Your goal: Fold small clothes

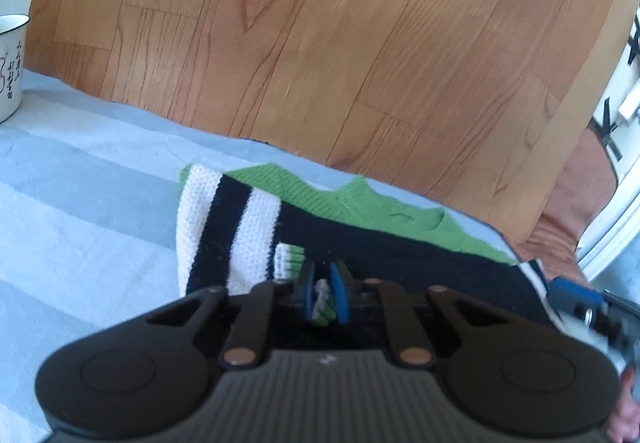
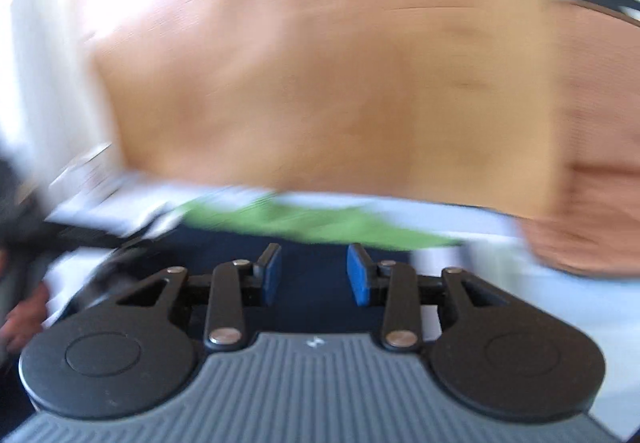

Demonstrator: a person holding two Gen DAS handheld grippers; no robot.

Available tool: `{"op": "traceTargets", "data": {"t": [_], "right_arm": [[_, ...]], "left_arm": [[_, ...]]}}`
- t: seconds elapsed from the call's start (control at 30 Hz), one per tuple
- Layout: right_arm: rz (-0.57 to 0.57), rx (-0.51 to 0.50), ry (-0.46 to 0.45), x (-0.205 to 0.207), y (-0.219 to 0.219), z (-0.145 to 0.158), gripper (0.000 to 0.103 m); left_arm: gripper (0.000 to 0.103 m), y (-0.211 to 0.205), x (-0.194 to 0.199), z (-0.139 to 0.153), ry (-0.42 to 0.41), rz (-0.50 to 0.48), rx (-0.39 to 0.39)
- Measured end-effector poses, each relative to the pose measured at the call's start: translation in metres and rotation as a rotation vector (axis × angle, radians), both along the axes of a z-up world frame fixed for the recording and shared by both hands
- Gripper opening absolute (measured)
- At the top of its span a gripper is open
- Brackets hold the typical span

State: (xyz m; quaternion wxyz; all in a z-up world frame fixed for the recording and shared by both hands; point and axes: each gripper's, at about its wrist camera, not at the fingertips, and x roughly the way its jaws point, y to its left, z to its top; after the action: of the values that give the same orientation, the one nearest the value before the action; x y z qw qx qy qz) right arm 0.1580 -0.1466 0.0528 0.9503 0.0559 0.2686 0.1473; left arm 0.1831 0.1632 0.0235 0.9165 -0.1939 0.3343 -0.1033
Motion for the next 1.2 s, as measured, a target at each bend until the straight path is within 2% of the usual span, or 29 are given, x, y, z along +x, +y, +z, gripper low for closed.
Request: {"op": "traceTargets", "data": {"t": [0.1,0.2,0.27,0.3,0.33,0.37,0.4,0.5,0.6,0.7,0.8,0.87,0.9,0.93,1.0,1.03,1.07,1.2], "right_arm": [[-0.197,-0.018,0.036,0.017,-0.042,-0.008,0.048],[-0.252,0.080,0.140,0.039,-0.067,-0.027,0.048],[-0.237,0.108,0.227,0.052,-0.066,-0.048,0.036],[-0.250,0.072,0.209,0.053,-0.061,-0.055,0.019],[-0.260,0.023,0.188,0.053,-0.054,-0.056,0.018],[-0.269,0.037,0.183,0.050,-0.056,-0.054,0.010],[-0.288,0.042,0.183,0.052,-0.056,-0.053,0.009],[-0.317,0.036,0.173,0.053,-0.059,-0.056,0.009],[-0.298,0.009,0.183,0.056,-0.058,-0.055,0.011],[-0.324,-0.047,0.203,0.051,-0.066,-0.044,0.031],[-0.307,-0.028,0.165,0.020,-0.069,-0.030,0.031],[-0.261,-0.006,0.153,-0.009,-0.069,-0.023,0.031],[-0.236,0.003,0.160,-0.022,-0.067,-0.023,0.031],[-0.207,0.007,0.173,-0.032,-0.065,-0.024,0.031],[-0.152,-0.053,0.189,-0.050,-0.059,-0.037,0.029],[-0.162,-0.094,0.177,-0.055,-0.059,-0.044,0.030],[-0.173,-0.077,0.145,-0.061,-0.064,-0.048,0.030],[-0.239,0.029,0.191,-0.072,-0.074,-0.039,0.033]], "left_arm": [[0.008,0.001,-0.006,0.008,-0.044,0.018,-0.004],[0.007,0.007,-0.010,0.015,-0.074,0.078,0.013],[0.007,0.008,-0.007,0.012,-0.050,0.118,0.046],[0.007,0.009,-0.002,0.007,-0.022,0.117,0.050],[0.007,0.008,0.001,0.001,0.007,0.112,0.054],[0.007,0.006,0.002,0.000,0.003,0.111,0.068],[0.008,0.004,0.001,0.001,-0.007,0.103,0.093],[0.008,-0.002,0.001,0.000,-0.022,0.089,0.147],[0.009,-0.015,0.000,-0.003,-0.052,0.083,0.263],[0.012,-0.028,-0.003,-0.001,-0.067,0.084,0.347],[0.014,-0.029,-0.003,-0.001,-0.069,0.080,0.349],[0.024,-0.031,-0.004,-0.004,-0.072,0.074,0.351],[0.047,-0.034,-0.005,-0.005,-0.073,0.075,0.363],[0.075,-0.037,-0.003,-0.006,-0.054,0.096,0.391],[0.075,-0.038,-0.002,-0.008,-0.045,0.102,0.395],[0.075,-0.039,0.000,-0.009,-0.033,0.106,0.395],[0.075,-0.039,0.002,-0.011,-0.022,0.110,0.394],[0.075,-0.036,-0.017,-0.005,0.003,0.108,0.404]]}}
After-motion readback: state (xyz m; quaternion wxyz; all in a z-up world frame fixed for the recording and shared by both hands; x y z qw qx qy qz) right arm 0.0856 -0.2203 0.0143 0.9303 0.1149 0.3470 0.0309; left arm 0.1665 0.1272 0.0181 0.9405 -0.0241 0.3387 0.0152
